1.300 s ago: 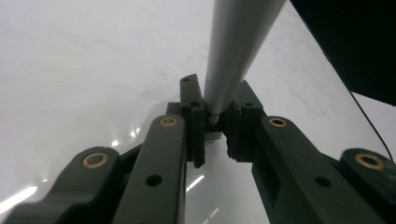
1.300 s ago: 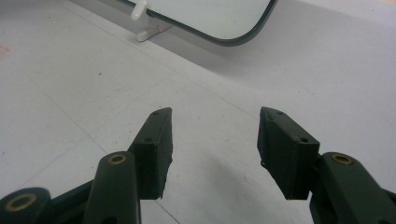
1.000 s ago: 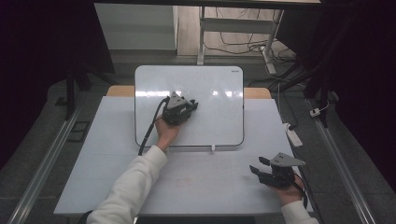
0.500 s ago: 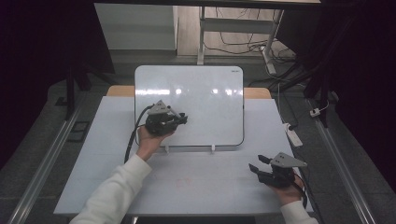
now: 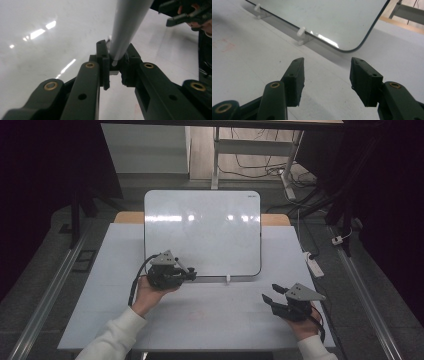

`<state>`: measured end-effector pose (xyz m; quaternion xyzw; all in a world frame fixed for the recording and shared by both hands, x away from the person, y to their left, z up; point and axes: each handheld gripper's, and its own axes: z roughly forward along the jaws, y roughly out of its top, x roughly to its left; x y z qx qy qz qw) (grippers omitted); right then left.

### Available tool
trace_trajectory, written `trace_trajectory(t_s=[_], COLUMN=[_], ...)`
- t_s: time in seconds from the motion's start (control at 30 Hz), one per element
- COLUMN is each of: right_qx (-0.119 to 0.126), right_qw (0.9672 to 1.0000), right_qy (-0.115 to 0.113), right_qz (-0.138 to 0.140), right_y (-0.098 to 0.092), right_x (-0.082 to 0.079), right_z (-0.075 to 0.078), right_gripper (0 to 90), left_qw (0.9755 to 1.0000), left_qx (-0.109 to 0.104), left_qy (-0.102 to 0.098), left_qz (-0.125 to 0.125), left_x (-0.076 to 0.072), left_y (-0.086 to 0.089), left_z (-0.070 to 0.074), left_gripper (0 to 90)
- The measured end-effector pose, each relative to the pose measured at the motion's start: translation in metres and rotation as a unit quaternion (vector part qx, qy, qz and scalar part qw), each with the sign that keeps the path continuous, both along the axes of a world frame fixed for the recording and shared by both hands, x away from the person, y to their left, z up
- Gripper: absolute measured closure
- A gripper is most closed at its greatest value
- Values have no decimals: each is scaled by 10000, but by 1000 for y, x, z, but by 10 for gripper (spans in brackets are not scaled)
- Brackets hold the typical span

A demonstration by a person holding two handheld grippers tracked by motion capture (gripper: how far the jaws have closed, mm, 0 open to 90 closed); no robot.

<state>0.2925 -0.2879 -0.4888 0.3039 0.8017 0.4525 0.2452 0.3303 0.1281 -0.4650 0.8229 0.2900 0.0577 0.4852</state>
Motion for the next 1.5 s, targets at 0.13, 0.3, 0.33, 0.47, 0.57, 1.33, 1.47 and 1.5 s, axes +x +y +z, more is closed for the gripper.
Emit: trace_trajectory(t_s=[0.13, 0.3, 0.33, 0.47, 0.57, 1.33, 1.47, 1.5], right_qx=[111, 331, 341, 330, 388, 149, 147, 136], right_qw=[9998, 9985, 9981, 9961, 9937, 9918, 9922, 9924], right_qy=[-174, -292, -304, -322, -297, -16, -71, -101], right_qz=[61, 321, 414, 750, 1005, 1270, 1239, 1220], right_y=[9, 33, 40, 65, 84, 162, 165, 165], right_x=[-2, -4, -4, -4, -2, 9, 8, 7], right_z=[6, 17, 19, 25, 30, 36, 35, 36], right_gripper=[446, 433, 431, 424, 419, 779, 804, 805], left_qw=[9997, 9986, 9983, 9972, 9965, 9940, 9947, 9951], left_qx=[98, 106, 116, 188, 175, 376, 339, 311], left_qy=[166, 373, 407, 508, 584, 635, 600, 569], left_qz=[-142, -349, -389, -510, -578, -804, -768, -742], left_x=[0, 2, 2, 3, 4, 1, 1, 1], left_y=[-7, -19, -21, -32, -38, -66, -66, -66], left_z=[-7, -13, -14, -18, -20, -23, -23, -22], left_gripper=[776, 776, 776, 776, 776, 775, 774, 773])
